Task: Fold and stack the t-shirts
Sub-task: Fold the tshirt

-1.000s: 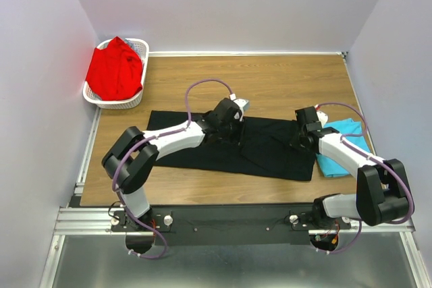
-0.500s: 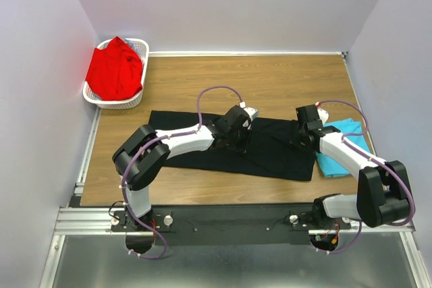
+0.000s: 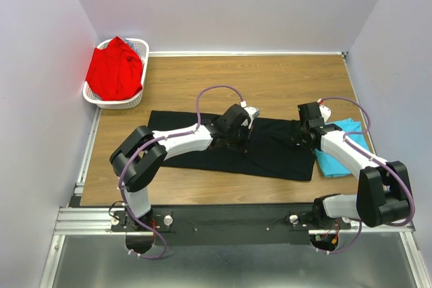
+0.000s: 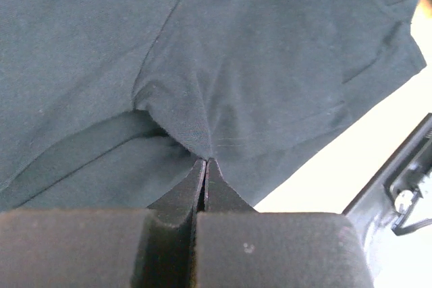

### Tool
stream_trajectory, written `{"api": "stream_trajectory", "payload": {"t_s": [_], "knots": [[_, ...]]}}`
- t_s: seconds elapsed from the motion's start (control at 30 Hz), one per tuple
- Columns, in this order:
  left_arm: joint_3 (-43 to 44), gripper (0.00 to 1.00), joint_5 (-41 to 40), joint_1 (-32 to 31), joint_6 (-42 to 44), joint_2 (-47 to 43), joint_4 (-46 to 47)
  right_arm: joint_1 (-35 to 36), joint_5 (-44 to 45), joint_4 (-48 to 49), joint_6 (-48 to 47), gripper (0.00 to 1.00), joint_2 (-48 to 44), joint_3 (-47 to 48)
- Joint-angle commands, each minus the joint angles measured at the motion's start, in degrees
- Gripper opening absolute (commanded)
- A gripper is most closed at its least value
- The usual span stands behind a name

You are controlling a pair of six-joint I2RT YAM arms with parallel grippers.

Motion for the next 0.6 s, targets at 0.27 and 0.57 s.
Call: {"api": "stream_trajectory", "payload": {"t_s": [0.27, 0.57], "knots": [[-1.0, 0.0, 8.1, 1.3, 0.4, -3.4, 1.6, -0.7, 0.3, -1.9, -0.2, 0.35, -1.8, 0.6], [-0.8, 0.0, 8.6, 1.3, 0.2, -1.1, 1.7, -0.6, -1.9, -0.9, 1.3, 0.45, -0.9, -1.3]]}}
